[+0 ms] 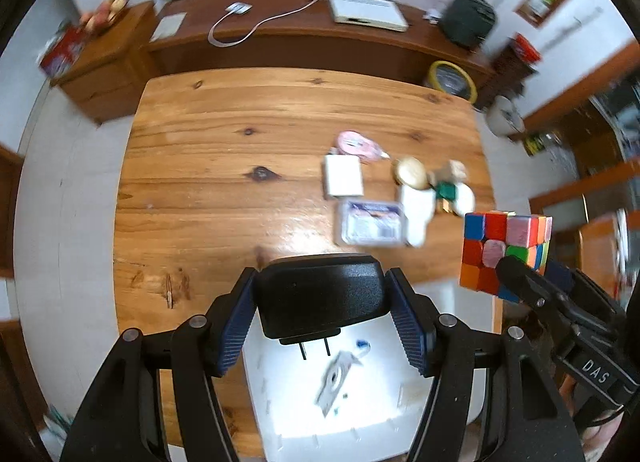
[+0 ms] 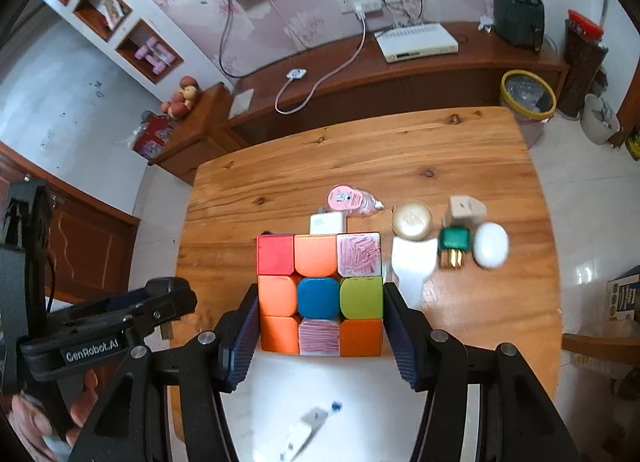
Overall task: Organize rigid objects
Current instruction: 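Carry the charger with the left tool while the right tool carries the cube, then open the left tool over the tray while the right tool releases the cube, then raise both open tools away from the tray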
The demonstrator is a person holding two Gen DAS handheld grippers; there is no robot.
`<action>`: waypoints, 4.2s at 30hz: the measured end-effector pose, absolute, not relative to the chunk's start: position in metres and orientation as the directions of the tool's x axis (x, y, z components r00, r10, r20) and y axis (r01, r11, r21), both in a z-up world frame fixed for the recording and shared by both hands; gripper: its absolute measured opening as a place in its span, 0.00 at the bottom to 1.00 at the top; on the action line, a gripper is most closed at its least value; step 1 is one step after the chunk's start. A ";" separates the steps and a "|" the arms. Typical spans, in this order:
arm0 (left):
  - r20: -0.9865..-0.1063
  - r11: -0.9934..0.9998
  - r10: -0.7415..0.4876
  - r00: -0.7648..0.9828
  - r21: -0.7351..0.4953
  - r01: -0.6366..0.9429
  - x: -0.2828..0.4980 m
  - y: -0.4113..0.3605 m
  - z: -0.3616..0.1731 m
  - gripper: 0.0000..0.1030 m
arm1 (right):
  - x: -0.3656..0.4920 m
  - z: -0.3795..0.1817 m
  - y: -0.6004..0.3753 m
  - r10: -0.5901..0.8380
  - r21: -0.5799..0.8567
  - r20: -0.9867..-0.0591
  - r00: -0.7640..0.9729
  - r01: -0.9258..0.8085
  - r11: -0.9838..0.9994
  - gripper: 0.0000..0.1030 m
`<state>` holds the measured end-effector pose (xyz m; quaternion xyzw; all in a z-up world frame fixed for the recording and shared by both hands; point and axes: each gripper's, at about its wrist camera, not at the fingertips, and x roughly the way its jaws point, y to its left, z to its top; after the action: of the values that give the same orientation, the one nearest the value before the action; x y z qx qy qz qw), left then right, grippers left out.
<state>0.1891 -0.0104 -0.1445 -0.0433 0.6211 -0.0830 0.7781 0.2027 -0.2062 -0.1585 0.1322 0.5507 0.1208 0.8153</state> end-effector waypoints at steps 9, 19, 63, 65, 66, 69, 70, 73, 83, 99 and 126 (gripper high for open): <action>-0.943 0.966 -0.181 0.279 -0.118 0.229 0.137 -0.031 -0.129 0.65 | 0.108 -0.139 -0.214 0.296 0.296 -0.868 0.400 -0.063 0.953 0.57; -0.950 0.949 -0.150 0.273 -0.061 0.309 0.103 -0.050 -0.159 0.65 | 0.043 -0.167 -0.207 0.218 0.216 -0.891 0.397 -0.050 0.975 0.57; -0.990 0.941 -0.007 0.138 0.040 0.336 0.114 -0.100 -0.285 0.66 | 0.019 -0.292 -0.185 0.164 0.150 -0.959 0.229 -0.079 0.986 0.57; -0.991 0.941 -0.009 0.134 0.037 0.336 0.117 -0.102 -0.288 0.66 | 0.021 -0.293 -0.183 0.169 0.153 -0.957 0.237 -0.084 0.985 0.57; -0.991 0.941 -0.008 0.132 0.037 0.336 0.118 -0.103 -0.288 0.66 | 0.022 -0.293 -0.183 0.172 0.155 -0.955 0.241 -0.087 0.984 0.57; -0.993 0.942 -0.013 0.120 0.028 0.335 0.121 -0.106 -0.293 0.66 | 0.024 -0.294 -0.180 0.182 0.162 -0.951 0.249 -0.098 0.982 0.56; -0.993 0.942 -0.014 0.118 0.027 0.336 0.121 -0.106 -0.294 0.66 | 0.025 -0.295 -0.179 0.194 0.173 -0.948 0.253 -0.102 0.980 0.57; -0.994 0.942 -0.019 0.110 0.019 0.335 0.123 -0.108 -0.296 0.66 | 0.027 -0.296 -0.177 0.199 0.178 -0.948 0.249 -0.104 0.979 0.57; -0.996 0.946 -0.057 0.074 -0.030 0.322 0.125 -0.102 -0.299 0.75 | 0.030 -0.293 -0.179 0.218 0.199 -0.940 0.263 -0.097 0.975 0.69; -0.979 0.942 -0.044 0.198 0.026 0.335 0.112 -0.097 -0.257 0.93 | 0.029 -0.276 -0.180 0.250 0.225 -0.918 0.308 -0.116 0.967 0.69; -0.899 0.963 -0.119 0.420 -0.001 0.271 0.094 -0.055 -0.141 0.99 | 0.015 -0.194 -0.201 0.238 0.216 -0.840 0.487 -0.103 0.971 0.69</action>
<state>0.0940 -0.0552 -0.1406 0.0723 0.5256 -0.1160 0.8396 0.0146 -0.2010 -0.1943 0.0682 0.4968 0.0991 0.8595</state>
